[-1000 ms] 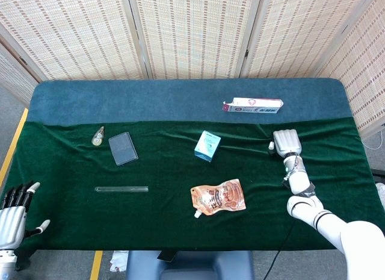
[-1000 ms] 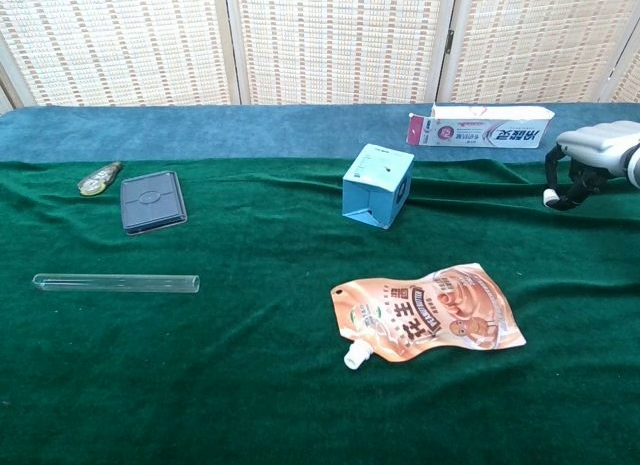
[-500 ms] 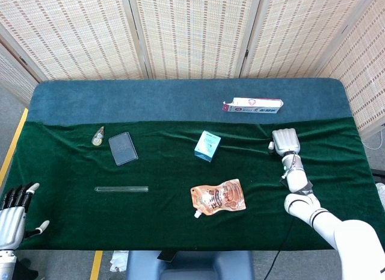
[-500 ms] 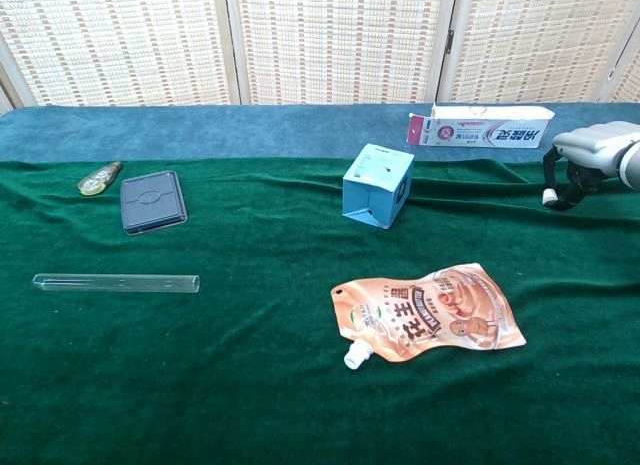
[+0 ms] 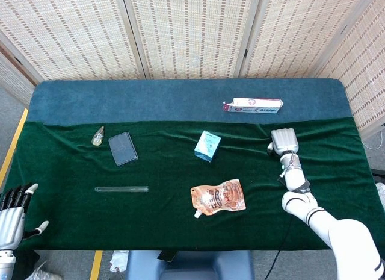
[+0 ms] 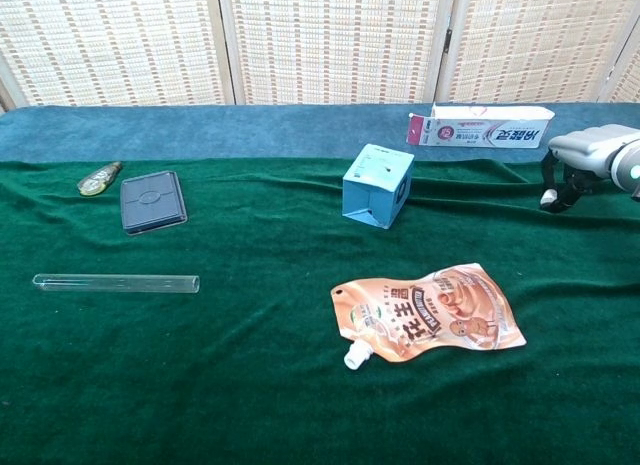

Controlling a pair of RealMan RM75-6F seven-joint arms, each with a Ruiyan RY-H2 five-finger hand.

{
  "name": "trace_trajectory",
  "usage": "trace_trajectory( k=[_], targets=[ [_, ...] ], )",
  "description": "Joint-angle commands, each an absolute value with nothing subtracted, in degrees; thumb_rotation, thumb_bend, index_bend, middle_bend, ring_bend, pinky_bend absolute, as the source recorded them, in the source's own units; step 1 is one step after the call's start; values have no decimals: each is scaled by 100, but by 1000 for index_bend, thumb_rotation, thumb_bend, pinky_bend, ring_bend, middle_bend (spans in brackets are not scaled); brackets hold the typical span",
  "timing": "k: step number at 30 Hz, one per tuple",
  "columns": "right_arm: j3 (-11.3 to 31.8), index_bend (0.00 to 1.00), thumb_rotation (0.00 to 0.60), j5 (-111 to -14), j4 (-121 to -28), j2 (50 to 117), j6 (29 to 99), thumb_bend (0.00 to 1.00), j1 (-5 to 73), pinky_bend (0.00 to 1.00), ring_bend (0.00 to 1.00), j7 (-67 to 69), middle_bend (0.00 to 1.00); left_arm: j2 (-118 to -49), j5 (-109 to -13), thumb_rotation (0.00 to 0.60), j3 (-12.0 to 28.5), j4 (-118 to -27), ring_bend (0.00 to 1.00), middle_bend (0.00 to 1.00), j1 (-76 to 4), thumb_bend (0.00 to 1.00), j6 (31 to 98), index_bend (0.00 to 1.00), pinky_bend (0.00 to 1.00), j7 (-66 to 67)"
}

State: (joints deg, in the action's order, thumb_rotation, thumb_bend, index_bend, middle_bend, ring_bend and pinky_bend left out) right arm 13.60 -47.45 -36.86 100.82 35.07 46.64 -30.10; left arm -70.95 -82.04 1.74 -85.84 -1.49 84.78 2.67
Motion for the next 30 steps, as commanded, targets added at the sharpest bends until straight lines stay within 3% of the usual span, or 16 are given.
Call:
trace_trajectory(
  k=[1,7,14,23,30],
  targets=[
    [1370,496,443,-4765,-3701,10068,3529,366,4657,960,1000,-2985,832,-7096,-8197,600,179,-8579,53,109,-148,198,8474,138,0,249],
    [1376,502,444,-4884,-4041,9845,3657,369,4576,960,1000,-2866,833,-7094,-8192,600,183,-8555,53,109,-130,198,8495,138,0,225],
    [1233,502,447,-5220,-5433,9030,4250,369,4203,960,1000,-2772,834,-7067,-8243,600,200,-8597,53,109,-142,198,8534,138,0,223],
    [728,502,444,-5825,-7221,8050,5118,369,3500,960,1000,-2652,834,-7054,-8339,600,184,-8683,53,109,-161,198,8567,137,0,274],
    [425,502,446,-6153,-7393,7940,5332,369,3206,960,1000,-2460,834,-7058,-8373,600,174,-8712,53,109,-177,198,8559,138,0,294]
  ],
)
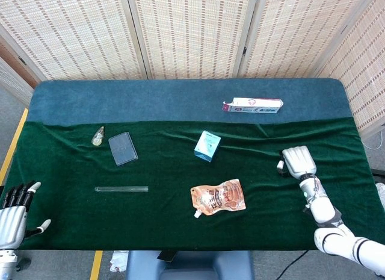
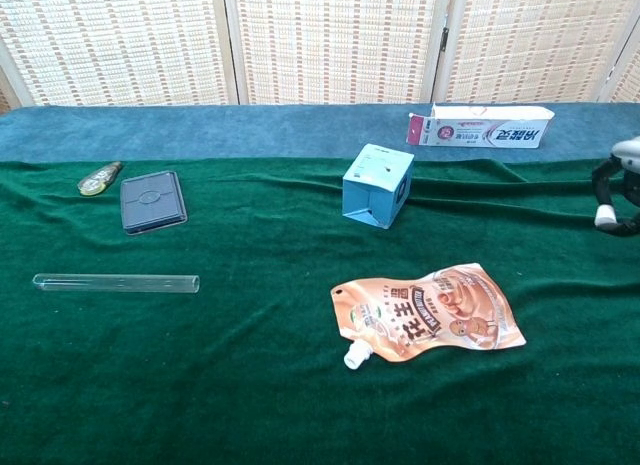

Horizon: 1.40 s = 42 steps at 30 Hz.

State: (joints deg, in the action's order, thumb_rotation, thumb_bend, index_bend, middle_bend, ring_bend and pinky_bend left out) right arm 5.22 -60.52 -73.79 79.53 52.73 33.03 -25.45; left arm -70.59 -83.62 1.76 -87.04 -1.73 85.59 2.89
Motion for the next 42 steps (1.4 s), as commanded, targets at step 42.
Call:
trace_trajectory(
  k=[42],
  targets=[
    [-59,334,447,-7238,-7647,7866,5661,528,2735,960,1000,-2211,852,-7031,-8460,600,116,-8748,52,109,-99,197,8685,137,0,243]
  ],
)
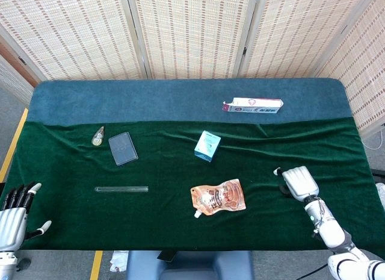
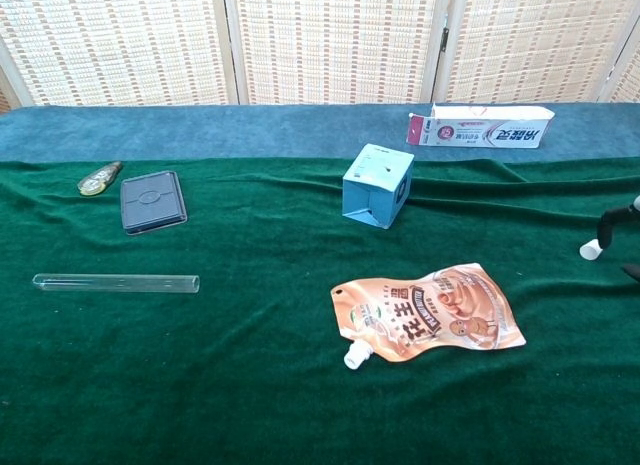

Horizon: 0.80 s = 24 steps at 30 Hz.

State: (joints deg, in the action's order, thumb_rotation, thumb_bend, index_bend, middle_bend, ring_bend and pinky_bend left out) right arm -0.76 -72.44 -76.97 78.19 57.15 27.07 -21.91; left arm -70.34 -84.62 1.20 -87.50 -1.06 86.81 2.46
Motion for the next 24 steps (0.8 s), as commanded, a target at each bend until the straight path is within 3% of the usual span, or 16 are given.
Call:
trace_trajectory(
  k=[1,11,24],
  targets=[
    [-53,334,447,-7237,-7617,7894,5631,528,2751,960,1000,-2227,853,-7030,-8458,600,112,-8747,52,109,-95,197,8685,137,0,241],
    [35,334,444,-7077,-7379,8108,5336,528,2893,960,1000,-2446,853,-7030,-8428,600,101,-8702,52,109,-66,198,8669,136,0,182],
    [112,336,445,-6925,-7423,7896,5516,528,2753,960,1000,-2503,853,-7102,-8402,600,102,-8717,52,109,-87,198,8602,136,0,261]
  ],
)
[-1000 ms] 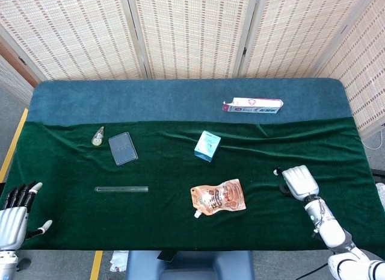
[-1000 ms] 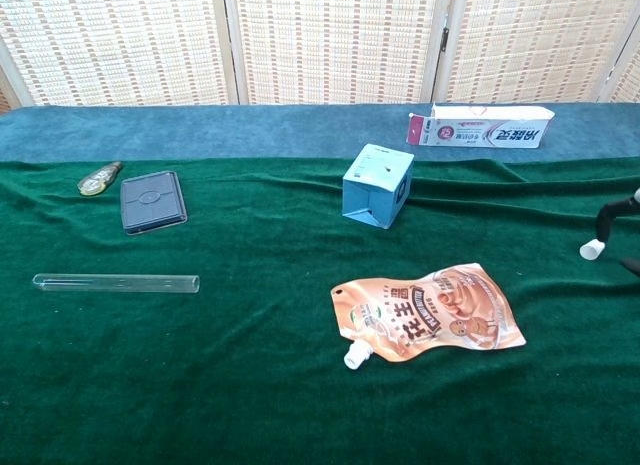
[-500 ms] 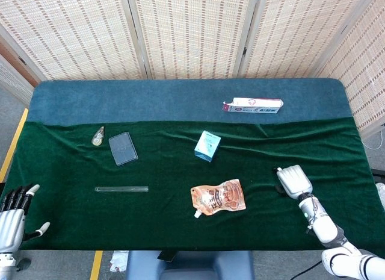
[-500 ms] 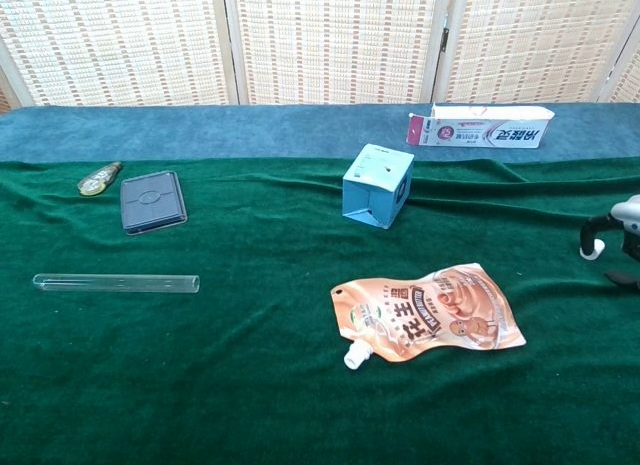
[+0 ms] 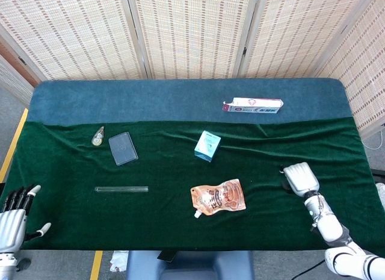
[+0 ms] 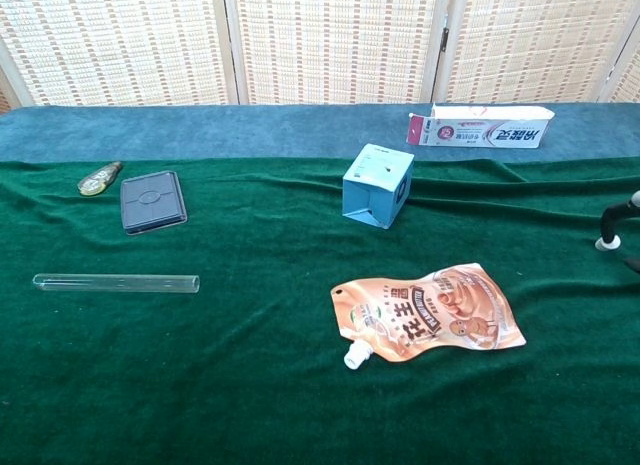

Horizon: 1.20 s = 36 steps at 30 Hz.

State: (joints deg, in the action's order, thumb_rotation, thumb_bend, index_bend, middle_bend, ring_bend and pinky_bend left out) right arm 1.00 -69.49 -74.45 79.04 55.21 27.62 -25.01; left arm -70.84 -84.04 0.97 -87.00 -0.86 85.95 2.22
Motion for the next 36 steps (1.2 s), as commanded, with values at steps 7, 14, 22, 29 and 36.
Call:
trace_trajectory(
  k=[7,14,22,29,36],
  targets=[
    [164,336,446,-6873,-7253,7924,5456,528,2764,960,1000,-2439,853,-7043,-8379,600,120,-8789,52,109,-98,198,8586,136,0,290],
    [206,336,447,-6923,-7150,7978,5411,528,2815,960,1000,-2366,853,-7026,-8381,600,120,-8821,52,109,-89,198,8605,136,0,312],
    [232,336,446,-7065,-7245,7927,5546,528,2799,960,1000,-2262,853,-7005,-8403,600,125,-8851,52,109,-80,198,8642,137,0,309],
    [358,336,443,-7119,-7534,7699,5930,528,2680,960,1000,-2194,856,-7007,-8439,600,125,-8851,51,109,-92,198,8646,136,0,295],
    [510,343,455,-6867,-7264,7791,5741,485,2777,960,1000,-2224,881,-7010,-8441,600,122,-8852,50,109,-73,198,8676,132,0,273]
  ],
)
